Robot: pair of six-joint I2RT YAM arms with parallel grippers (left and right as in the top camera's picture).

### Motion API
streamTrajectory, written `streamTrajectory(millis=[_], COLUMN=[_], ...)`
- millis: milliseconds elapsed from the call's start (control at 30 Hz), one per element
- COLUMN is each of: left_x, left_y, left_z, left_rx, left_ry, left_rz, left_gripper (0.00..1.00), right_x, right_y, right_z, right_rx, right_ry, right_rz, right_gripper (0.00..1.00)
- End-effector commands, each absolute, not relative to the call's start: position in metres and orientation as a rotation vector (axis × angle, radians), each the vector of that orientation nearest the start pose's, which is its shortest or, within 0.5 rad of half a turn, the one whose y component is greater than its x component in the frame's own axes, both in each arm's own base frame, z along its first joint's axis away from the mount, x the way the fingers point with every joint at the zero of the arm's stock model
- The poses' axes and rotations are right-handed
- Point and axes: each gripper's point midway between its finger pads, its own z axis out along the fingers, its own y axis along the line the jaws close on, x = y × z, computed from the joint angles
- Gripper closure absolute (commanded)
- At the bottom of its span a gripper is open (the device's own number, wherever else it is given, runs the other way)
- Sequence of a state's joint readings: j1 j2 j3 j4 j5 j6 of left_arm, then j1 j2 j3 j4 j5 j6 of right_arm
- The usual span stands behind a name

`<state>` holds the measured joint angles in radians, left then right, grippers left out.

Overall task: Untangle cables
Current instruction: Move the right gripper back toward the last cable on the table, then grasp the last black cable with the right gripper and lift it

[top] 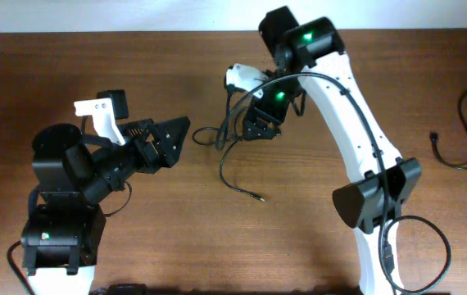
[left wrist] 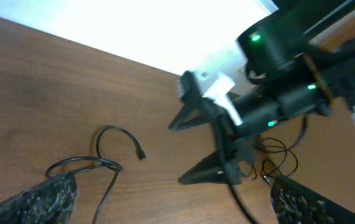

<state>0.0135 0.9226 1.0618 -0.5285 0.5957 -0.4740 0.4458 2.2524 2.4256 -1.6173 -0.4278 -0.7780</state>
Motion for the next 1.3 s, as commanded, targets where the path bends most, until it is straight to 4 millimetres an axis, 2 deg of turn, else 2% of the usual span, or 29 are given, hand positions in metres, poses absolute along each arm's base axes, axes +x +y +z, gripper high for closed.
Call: streamTrajectory(millis=[0, 33, 200, 300, 333, 400, 467, 500, 567, 600, 633, 733, 833, 967, 1033, 1133, 1167, 1267], left_x=[0.294, 0.294, 0.296, 0.298, 0.298, 0.298, 0.299, 0.298, 0.298, 0.298, 0.298, 0.298, 0.298, 0.298, 0.298, 0.298, 0.298, 0.297], left_y=[-0.093, -0.093, -0.089, -0.085, -0.085, -0.085, -0.085, -0.085, -0.085, -0.085, -0.085, -0.085, -0.085, -0.085, -0.086, -0.086, -0.086, -0.086], left_z=[0.343, 0.342, 0.342, 0.341, 0.341, 0.341, 0.341, 0.341, 0.341, 0.341, 0.341, 0.341, 0.341, 0.34, 0.341, 0.34, 0.34, 0.338], left_rx=[-0.046, -0.047, -0.067, -0.084, -0.083, -0.084, -0.084, -0.084, -0.076, -0.072, -0.069, -0.069, -0.054, -0.054, -0.055, -0.055, -0.055, -0.059], left_ry=[1.968, 1.968, 1.967, 1.968, 1.967, 1.968, 1.967, 1.968, 1.967, 1.966, 1.966, 1.966, 1.964, 1.965, 1.965, 1.966, 1.966, 1.975], left_rz=[-0.875, -0.874, -0.845, -0.823, -0.823, -0.823, -0.823, -0.823, -0.818, -0.815, -0.813, -0.813, -0.804, -0.804, -0.804, -0.805, -0.805, -0.806], left_gripper=[0.0, 0.0, 0.0, 0.01, 0.01, 0.01, 0.01, 0.01, 0.01, 0.01, 0.01, 0.01, 0.01, 0.01, 0.01, 0.01, 0.01, 0.01], right_x=[0.376, 0.384, 0.385, 0.388, 0.388, 0.387, 0.386, 0.385, 0.381, 0.379, 0.377, 0.377, 0.388, 0.414, 0.432, 0.458, 0.466, 0.469], right_y=[0.271, 0.277, 0.296, 0.304, 0.307, 0.319, 0.333, 0.34, 0.35, 0.355, 0.358, 0.358, 0.356, 0.355, 0.356, 0.357, 0.357, 0.358], right_z=[0.178, 0.165, 0.147, 0.131, 0.126, 0.117, 0.11, 0.107, 0.102, 0.1, 0.099, 0.098, 0.1, 0.125, 0.154, 0.212, 0.249, 0.313], right_rx=[-1.718, -1.709, -1.665, -1.676, -1.68, -1.694, -1.714, -1.724, -1.744, -1.753, -1.761, -1.764, -1.741, -1.631, -1.552, -1.415, -1.34, -1.237], right_ry=[2.268, 2.242, 2.191, 2.161, 2.15, 2.101, 2.048, 2.021, 1.987, 1.969, 1.959, 1.963, 1.947, 1.943, 1.916, 1.866, 1.834, 1.764], right_rz=[0.614, 0.625, 0.757, 0.753, 0.751, 0.761, 0.753, 0.749, 0.747, 0.747, 0.747, 0.731, 0.707, 0.676, 0.66, 0.643, 0.643, 0.653], right_gripper=[0.02, 0.01, 0.01, 0.0, 0.04, 0.2, 0.2, 0.27, 0.78, 0.91, 0.96, 0.96, 0.96, 0.96, 0.96, 0.96, 0.96, 0.96])
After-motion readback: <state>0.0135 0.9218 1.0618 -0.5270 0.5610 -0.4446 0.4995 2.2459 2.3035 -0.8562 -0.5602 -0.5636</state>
